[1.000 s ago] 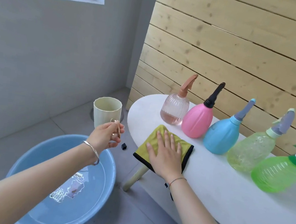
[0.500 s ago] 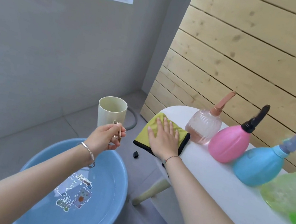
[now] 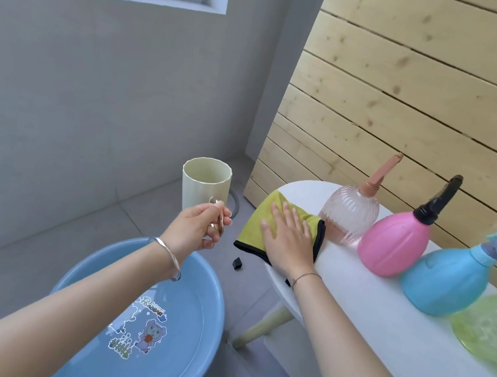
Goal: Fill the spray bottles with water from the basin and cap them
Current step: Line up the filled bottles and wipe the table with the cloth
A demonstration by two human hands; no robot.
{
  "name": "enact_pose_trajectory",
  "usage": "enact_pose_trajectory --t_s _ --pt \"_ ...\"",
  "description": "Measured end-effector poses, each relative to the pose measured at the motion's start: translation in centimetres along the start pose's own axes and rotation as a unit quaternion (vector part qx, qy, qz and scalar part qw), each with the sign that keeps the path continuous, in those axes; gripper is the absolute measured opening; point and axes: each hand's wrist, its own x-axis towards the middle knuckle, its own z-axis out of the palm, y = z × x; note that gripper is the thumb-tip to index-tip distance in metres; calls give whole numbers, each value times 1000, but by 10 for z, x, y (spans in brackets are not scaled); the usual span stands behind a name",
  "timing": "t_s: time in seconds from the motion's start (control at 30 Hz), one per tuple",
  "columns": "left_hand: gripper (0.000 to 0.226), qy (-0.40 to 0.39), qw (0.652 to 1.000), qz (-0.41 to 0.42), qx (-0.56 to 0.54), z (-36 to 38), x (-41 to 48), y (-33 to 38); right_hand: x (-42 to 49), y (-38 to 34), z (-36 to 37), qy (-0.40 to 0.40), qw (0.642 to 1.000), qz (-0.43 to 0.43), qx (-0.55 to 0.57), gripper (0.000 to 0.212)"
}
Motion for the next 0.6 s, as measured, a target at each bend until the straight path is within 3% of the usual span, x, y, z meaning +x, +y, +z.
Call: enact_pose_trajectory --t_s 0.23,0.43,0.6 --pt "29 -37 999 12 -1 46 -22 12 -76 42 -11 -1 999 -30 -16 59" --pt "28 -68 998 1 -7 91 -38 6 -124 86 -23 6 1000 -5 -7 93" --pt "27 -89 995 -15 -28 127 -46 -5 -158 127 -34 17 999 30 -11 87"
